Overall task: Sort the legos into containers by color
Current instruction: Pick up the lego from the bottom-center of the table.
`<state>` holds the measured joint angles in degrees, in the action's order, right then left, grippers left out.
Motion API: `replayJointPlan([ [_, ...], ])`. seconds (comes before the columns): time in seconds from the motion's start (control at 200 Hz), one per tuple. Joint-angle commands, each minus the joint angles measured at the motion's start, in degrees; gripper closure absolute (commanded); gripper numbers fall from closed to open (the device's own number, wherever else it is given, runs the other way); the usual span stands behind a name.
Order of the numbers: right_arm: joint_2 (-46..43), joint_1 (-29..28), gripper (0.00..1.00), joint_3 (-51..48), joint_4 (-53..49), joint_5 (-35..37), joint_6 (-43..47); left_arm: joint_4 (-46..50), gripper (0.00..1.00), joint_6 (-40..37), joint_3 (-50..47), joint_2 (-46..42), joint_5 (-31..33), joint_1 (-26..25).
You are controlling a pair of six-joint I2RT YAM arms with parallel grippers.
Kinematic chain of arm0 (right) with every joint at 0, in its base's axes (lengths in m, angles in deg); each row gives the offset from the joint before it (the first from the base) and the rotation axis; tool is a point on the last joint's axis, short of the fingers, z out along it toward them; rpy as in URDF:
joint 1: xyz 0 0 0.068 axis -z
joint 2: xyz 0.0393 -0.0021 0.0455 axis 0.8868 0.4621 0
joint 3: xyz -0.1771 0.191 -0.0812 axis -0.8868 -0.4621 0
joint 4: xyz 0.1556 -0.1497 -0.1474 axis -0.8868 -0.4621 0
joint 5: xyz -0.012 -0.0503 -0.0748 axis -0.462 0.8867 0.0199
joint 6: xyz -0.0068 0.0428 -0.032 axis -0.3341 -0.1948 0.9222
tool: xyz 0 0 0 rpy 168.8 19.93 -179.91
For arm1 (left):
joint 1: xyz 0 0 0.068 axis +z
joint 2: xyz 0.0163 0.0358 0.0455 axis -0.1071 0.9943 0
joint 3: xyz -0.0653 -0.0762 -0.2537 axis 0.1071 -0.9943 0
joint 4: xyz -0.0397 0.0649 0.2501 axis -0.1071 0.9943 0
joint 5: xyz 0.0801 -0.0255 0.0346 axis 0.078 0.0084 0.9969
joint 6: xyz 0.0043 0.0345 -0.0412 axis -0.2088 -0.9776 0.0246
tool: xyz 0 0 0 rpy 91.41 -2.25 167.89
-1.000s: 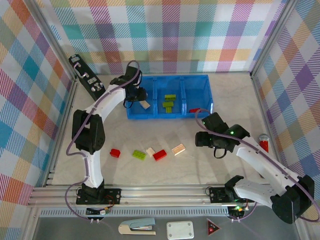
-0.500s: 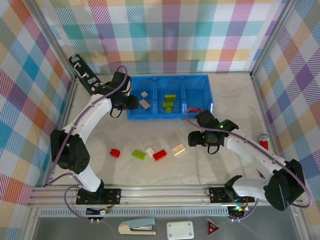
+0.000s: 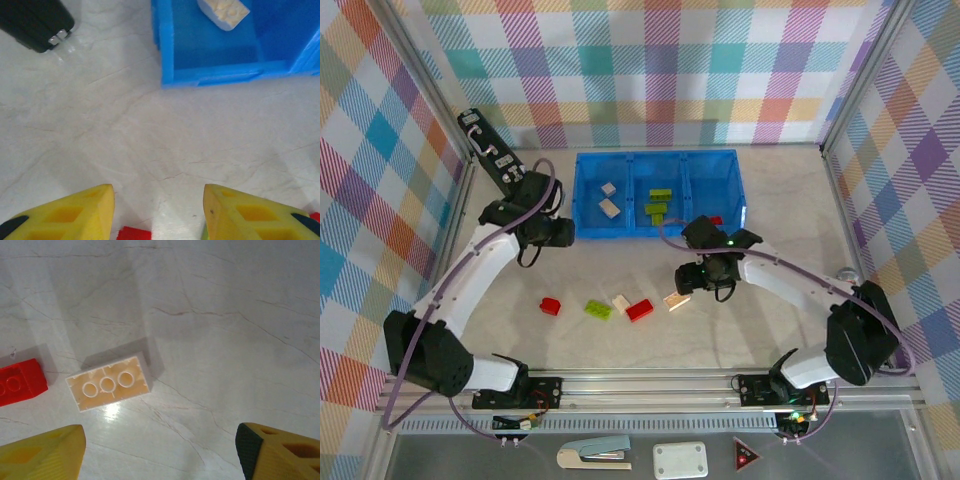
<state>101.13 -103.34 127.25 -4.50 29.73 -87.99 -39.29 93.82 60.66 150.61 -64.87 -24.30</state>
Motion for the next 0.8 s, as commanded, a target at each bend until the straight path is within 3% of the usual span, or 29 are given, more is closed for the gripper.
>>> replayJointPlan([
  [0.0, 3.3, -1.5, 0.2, 3.3, -0.8, -0.2, 2.5, -4.4, 0.5, -1.6, -3.7, -2.4, 4.0, 0.9],
  [0.41, 19.0, -8.4, 0.17, 11.8, -4.8, 4.1, 6.6, -7.6, 0.5, -1.9, -7.6, -4.4, 5.5, 1.1],
  [0.795, 23.8, -10.5, 0.16, 12.0, -5.1, 7.2, 5.0, -7.5, 0.5, -2.2, -7.5, -3.8, 5.3, 1.3],
])
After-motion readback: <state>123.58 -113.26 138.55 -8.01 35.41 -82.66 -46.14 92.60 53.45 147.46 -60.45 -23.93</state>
